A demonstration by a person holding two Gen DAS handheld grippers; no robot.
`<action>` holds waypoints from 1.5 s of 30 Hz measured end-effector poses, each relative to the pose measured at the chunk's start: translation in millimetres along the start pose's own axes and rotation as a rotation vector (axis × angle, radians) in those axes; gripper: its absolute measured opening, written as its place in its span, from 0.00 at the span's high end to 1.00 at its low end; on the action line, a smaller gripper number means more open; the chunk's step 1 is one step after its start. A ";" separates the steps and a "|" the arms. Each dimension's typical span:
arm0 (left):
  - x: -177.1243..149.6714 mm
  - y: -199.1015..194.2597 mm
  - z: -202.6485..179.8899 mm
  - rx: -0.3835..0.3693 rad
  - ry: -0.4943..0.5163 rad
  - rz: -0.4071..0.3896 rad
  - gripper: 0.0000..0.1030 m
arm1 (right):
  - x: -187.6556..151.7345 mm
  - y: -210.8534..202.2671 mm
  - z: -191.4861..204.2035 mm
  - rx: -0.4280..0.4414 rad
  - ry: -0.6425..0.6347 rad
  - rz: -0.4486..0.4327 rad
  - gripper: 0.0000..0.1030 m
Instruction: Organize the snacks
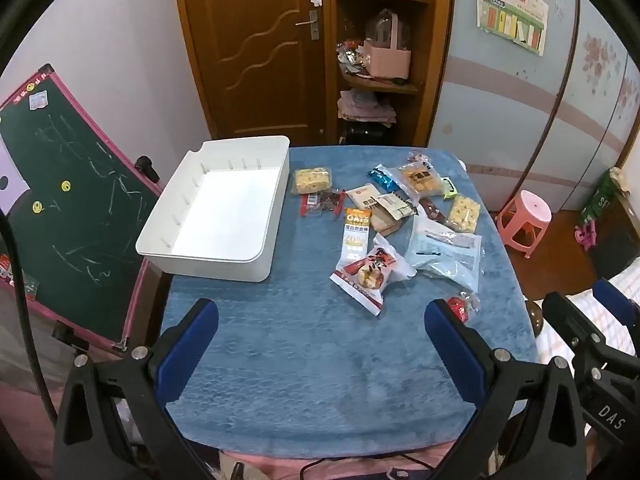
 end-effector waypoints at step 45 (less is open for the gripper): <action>13.5 -12.8 -15.0 -0.131 0.020 -0.051 0.00 | 10.8 -3.1 -11.9 -0.035 0.009 -0.039 0.09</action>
Point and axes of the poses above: each gripper's, at about its wrist camera, not at the fingertips, and y roughly the way its jaws point, z to its left, x to its top, the point moved 2 cm from there along y, roughly the way its jaws point, and after that the axes turned 10 degrees about -x, right-handed, at the moved point
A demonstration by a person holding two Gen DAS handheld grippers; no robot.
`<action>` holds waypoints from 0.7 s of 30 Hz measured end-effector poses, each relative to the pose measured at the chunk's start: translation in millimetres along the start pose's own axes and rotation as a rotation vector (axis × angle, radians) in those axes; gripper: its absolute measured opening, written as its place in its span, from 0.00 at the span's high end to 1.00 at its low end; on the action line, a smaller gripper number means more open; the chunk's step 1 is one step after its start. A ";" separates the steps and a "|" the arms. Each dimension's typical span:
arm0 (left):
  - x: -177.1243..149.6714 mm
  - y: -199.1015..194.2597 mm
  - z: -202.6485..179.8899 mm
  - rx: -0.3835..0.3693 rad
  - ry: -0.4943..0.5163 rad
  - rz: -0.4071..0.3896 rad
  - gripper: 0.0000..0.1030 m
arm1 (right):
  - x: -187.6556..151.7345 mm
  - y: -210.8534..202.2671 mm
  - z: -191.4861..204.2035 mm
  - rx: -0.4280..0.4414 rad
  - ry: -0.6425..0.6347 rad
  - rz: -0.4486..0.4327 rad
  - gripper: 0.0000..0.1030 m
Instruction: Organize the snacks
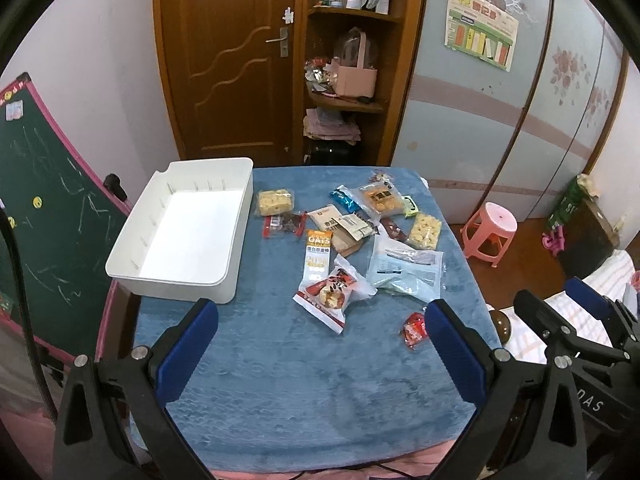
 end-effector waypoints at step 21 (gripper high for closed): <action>11.5 -2.8 -4.1 0.000 0.075 0.001 0.00 | 16.9 -12.8 -1.4 -0.032 -0.052 -0.102 0.09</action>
Point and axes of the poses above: each gripper's, at about its wrist camera, not at the fingertips, and y roughly the way its jaws point, z to its left, x to its top, the point moved 2 cm from there along y, roughly the way its jaws point, and after that the axes turned 10 degrees about -x, right-handed, at the moved point
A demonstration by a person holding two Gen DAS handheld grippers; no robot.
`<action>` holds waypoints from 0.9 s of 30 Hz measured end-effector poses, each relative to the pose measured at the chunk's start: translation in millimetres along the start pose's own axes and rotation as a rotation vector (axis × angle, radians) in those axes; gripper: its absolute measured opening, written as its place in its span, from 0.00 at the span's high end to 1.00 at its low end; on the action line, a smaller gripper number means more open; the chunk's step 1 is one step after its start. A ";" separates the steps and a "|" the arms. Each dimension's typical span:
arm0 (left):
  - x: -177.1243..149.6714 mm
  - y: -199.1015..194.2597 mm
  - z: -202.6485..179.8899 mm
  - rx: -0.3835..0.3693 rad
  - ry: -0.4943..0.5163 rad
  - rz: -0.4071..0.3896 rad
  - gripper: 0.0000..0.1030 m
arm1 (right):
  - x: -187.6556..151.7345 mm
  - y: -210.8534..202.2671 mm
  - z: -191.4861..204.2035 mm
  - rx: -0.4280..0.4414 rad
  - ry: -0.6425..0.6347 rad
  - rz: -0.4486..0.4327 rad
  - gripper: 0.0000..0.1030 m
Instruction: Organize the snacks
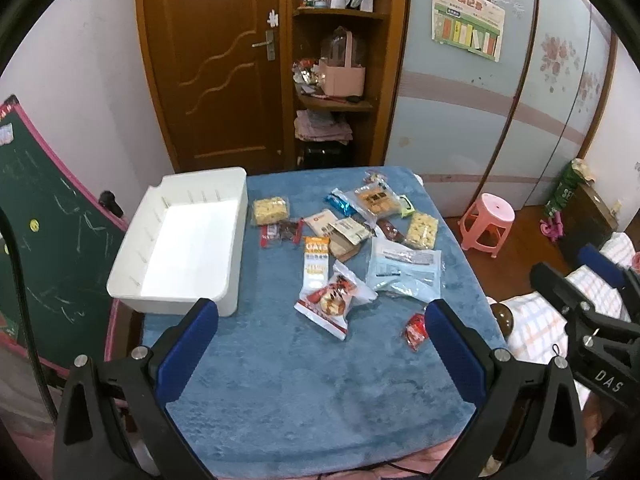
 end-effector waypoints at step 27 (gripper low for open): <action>21.8 49.6 7.8 -0.029 0.095 -0.074 0.00 | 6.3 52.0 -30.5 -0.049 0.020 0.060 0.09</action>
Point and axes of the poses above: each gripper's, at about its wrist camera, not at the fingertips, and y roughly the way its jaws point, z to its left, x to its top, the point moved 2 cm from there along y, roughly the way its jaws point, and after that the axes turned 10 degrees about -x, right-handed, at the moved point
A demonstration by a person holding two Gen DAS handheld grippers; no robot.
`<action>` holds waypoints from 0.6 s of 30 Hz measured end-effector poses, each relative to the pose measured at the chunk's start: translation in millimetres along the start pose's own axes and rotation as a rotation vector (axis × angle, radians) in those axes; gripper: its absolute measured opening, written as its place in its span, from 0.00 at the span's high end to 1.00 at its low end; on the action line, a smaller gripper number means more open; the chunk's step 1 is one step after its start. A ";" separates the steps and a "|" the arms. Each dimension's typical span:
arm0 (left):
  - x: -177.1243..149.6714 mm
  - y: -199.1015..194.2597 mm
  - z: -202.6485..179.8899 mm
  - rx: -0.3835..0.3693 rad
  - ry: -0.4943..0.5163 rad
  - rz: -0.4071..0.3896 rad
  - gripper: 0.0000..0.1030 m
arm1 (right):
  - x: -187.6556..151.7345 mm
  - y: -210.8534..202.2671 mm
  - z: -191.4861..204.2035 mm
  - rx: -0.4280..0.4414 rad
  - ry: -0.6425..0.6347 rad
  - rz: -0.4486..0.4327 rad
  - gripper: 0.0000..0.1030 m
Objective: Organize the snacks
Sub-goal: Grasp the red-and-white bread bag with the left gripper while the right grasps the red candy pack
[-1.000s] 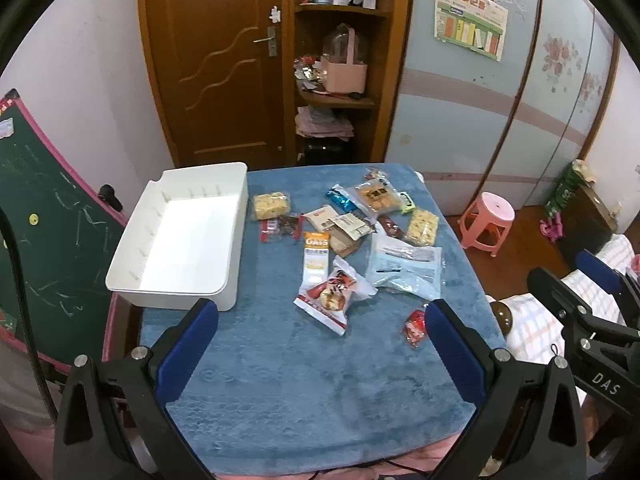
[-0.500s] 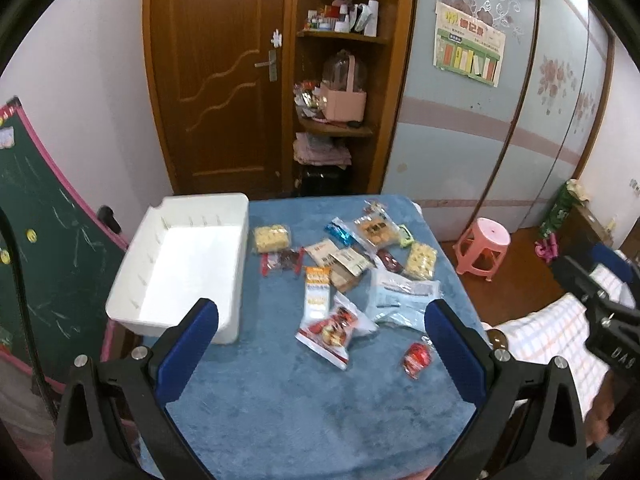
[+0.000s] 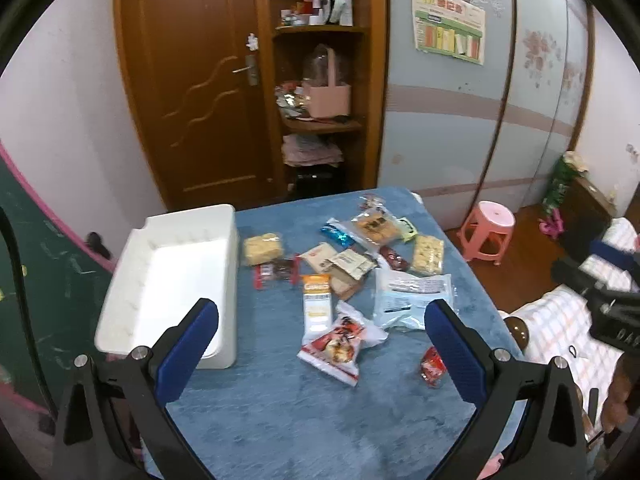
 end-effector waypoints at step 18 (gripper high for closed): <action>-57.8 157.7 -9.5 -0.122 0.260 0.279 0.00 | -110.4 142.1 22.6 0.098 0.045 0.390 0.09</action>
Point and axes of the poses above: each gripper's, at about its wrist camera, not at the fingertips, and y roughly the way its jaws point, z to its left, x to its top, the point moved 2 cm from there along y, roughly the way its jaws point, and after that the axes turned 10 degrees about -x, right-handed, at the moved point
